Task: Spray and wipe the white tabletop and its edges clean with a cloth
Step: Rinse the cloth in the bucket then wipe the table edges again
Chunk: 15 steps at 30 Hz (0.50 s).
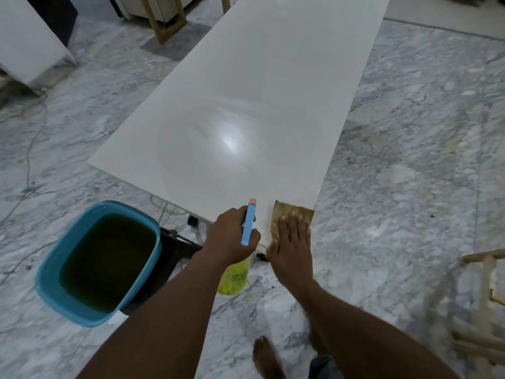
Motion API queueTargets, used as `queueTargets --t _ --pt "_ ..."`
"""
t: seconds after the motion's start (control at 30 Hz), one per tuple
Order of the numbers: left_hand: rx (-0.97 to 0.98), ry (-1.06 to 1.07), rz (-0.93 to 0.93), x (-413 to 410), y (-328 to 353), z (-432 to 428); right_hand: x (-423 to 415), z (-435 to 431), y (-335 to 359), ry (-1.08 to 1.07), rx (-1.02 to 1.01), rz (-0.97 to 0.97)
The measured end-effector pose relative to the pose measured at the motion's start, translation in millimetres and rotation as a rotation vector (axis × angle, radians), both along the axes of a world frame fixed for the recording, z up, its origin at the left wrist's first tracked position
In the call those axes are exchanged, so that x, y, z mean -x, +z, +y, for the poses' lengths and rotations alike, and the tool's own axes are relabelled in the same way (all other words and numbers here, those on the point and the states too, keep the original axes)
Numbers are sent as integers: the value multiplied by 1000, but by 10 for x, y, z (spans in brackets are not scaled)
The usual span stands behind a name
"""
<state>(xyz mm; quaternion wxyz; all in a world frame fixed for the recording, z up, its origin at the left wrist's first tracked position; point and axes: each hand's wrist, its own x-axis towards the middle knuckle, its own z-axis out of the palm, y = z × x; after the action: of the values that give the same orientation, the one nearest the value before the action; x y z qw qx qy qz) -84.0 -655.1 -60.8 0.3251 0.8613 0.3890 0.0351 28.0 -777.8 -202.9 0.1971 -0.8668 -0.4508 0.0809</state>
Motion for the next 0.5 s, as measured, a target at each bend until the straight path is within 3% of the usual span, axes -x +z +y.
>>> queueTargets --t 0.23,0.3,0.4,0.5 --pt "23 -28 41 152 79 -179 278 -470 136 225 -12 -43" --pt "27 -44 55 167 111 -210 205 -530 412 258 -35 42" --pt "19 -74 63 141 211 -227 46 -554 852 70 -13 514" --pt "15 -108 80 30 368 -217 -221 -516 1225 -435 -207 1333"
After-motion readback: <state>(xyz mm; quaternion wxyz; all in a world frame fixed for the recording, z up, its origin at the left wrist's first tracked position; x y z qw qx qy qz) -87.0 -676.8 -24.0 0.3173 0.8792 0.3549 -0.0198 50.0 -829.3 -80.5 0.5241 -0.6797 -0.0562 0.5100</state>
